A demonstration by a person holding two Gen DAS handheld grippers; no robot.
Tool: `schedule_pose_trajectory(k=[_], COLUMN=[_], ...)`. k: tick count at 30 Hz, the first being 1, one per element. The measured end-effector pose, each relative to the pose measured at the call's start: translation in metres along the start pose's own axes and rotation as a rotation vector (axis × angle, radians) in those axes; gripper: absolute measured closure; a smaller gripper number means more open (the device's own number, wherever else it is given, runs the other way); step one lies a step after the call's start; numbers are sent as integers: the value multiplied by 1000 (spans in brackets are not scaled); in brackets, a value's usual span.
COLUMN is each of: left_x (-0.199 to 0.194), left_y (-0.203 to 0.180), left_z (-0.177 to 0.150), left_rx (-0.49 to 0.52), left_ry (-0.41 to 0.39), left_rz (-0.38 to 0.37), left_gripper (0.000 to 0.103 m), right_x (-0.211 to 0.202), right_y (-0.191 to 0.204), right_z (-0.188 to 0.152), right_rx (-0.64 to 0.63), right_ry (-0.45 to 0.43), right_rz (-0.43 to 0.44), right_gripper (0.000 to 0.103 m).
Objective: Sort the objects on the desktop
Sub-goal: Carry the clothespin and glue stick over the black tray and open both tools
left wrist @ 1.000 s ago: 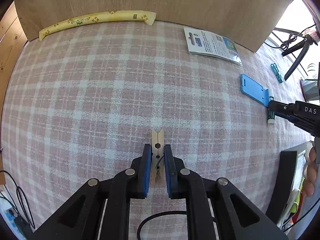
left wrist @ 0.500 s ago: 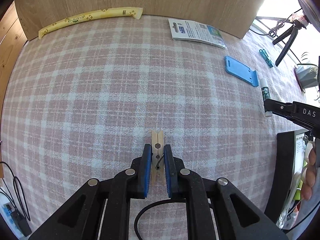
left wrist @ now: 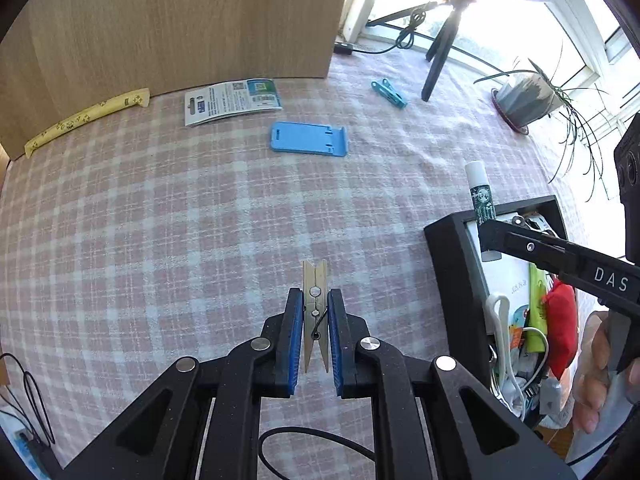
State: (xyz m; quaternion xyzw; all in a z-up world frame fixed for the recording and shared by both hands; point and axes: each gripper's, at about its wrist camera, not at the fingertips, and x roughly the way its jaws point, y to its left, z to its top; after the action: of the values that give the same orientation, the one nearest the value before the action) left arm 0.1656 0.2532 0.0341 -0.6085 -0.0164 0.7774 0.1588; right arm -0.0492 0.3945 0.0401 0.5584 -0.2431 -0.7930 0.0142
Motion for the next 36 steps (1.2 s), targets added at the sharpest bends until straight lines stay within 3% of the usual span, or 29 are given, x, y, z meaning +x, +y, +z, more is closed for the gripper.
schedule_pose_trajectory(k=[6, 17, 29, 30, 31, 33, 34, 36], left_x=[-8, -4, 2, 3, 4, 4, 4, 2], left_y=[-61, -183, -236, -238, -238, -235, -233, -229], left_z=[3, -30, -38, -38, -38, -37, -36, -35], left_rx=[131, 403, 520, 524, 519, 510, 509, 512], left_ry=[5, 78, 81, 77, 76, 68, 63, 55], left_rz=[-81, -190, -195, -188, -172, -169, -169, -153], left_gripper=[92, 92, 91, 88, 71, 56, 60, 60], right_x=[-55, -127, -155, -155, -155, -152, -153, -155], right_y=[-35, -128, -182, -183, -185, -187, -186, -181], right_z=[-26, -75, -97, -97, -96, -96, -96, -94], right_rx=[35, 200, 318, 319, 320, 343, 347, 335], right_ry=[-72, -167, -205, -205, -199, -176, -185, -197], right_rz=[-33, -171, -236, -236, -231, -229, -230, -236], right_gripper=[88, 87, 87, 87, 86, 75, 69, 69])
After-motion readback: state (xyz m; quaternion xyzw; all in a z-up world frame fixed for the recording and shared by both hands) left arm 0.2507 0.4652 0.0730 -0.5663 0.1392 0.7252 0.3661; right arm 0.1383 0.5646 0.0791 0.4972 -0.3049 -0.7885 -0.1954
